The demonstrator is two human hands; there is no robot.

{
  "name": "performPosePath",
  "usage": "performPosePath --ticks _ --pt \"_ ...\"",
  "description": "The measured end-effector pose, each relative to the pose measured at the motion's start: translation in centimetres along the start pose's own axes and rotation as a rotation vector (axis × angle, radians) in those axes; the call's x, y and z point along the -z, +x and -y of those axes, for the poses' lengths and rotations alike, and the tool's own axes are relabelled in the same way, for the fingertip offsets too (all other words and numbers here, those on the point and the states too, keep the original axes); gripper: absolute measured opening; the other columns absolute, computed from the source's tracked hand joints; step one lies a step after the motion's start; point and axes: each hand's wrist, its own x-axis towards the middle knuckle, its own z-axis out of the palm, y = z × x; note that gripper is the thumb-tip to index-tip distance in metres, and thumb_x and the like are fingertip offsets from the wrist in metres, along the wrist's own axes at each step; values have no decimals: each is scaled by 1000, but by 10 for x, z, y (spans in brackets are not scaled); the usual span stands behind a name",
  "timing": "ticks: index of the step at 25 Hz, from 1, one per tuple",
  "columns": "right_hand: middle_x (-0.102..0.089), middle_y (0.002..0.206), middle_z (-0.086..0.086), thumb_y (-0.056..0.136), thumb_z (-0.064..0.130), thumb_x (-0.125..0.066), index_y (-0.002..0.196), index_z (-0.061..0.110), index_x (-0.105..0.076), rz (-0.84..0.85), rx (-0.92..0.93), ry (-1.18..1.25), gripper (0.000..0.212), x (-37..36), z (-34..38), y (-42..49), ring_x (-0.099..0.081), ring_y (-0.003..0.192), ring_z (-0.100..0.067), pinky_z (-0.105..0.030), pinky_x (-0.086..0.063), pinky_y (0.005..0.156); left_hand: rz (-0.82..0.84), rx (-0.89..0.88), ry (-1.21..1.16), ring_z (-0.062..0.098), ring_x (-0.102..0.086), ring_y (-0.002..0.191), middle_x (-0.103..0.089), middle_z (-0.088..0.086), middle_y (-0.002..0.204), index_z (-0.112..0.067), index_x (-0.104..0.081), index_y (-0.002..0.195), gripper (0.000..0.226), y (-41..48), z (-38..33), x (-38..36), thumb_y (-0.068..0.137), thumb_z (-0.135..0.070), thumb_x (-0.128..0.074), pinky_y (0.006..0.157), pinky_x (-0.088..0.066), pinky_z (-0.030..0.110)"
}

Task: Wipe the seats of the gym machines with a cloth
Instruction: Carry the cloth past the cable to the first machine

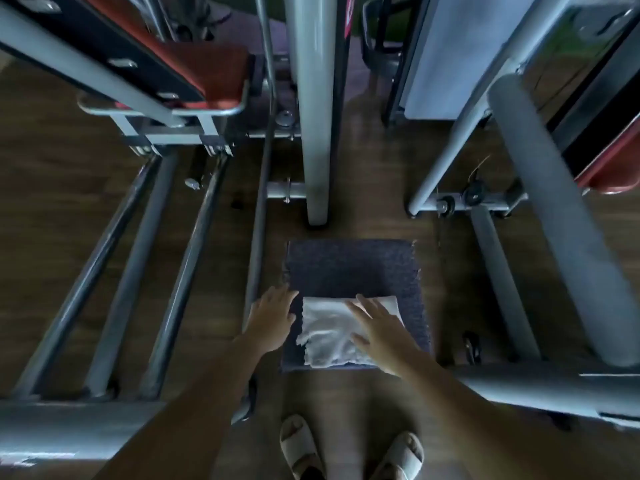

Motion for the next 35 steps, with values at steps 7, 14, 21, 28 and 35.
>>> performPosePath --ticks 7,14,21,28,35 --pt "-57 127 -2 67 59 -81 141 28 -52 -292 57 -344 85 -41 -31 16 -59 115 -28 -47 -50 93 -183 -89 196 39 -23 150 -16 10 166 -20 -26 158 76 22 20 -62 94 -34 -65 113 -35 59" --pt "-59 86 -3 77 34 -76 91 16 -60 -355 168 -351 28 -13 -61 23 -58 85 -29 -43 -49 74 -224 10 210 34 -6 154 1 12 167 -18 -8 160 76 25 -3 -80 97 -59 -15 123 -11 52" --pt "-45 116 -4 85 19 -66 132 36 -45 -250 -84 -200 54 -8 -101 -8 -59 87 -27 -43 -57 62 -204 -75 232 29 13 154 15 9 166 -13 5 159 76 17 -31 -97 100 -60 -5 124 4 43" --pt "-61 98 -6 100 20 -49 113 15 -60 -239 -292 250 18 41 -79 -30 -61 87 -26 -29 -47 65 123 85 -98 28 -9 154 -3 4 168 -15 -20 159 67 6 -69 -34 104 -46 -44 123 -20 46" --pt "-59 74 -3 95 28 -46 74 17 -53 -413 -393 710 24 157 -53 -94 -55 65 -20 -34 -43 61 -111 21 -421 19 -63 105 -67 -6 115 -31 -63 122 28 -32 -137 71 101 -45 -50 90 -50 38"
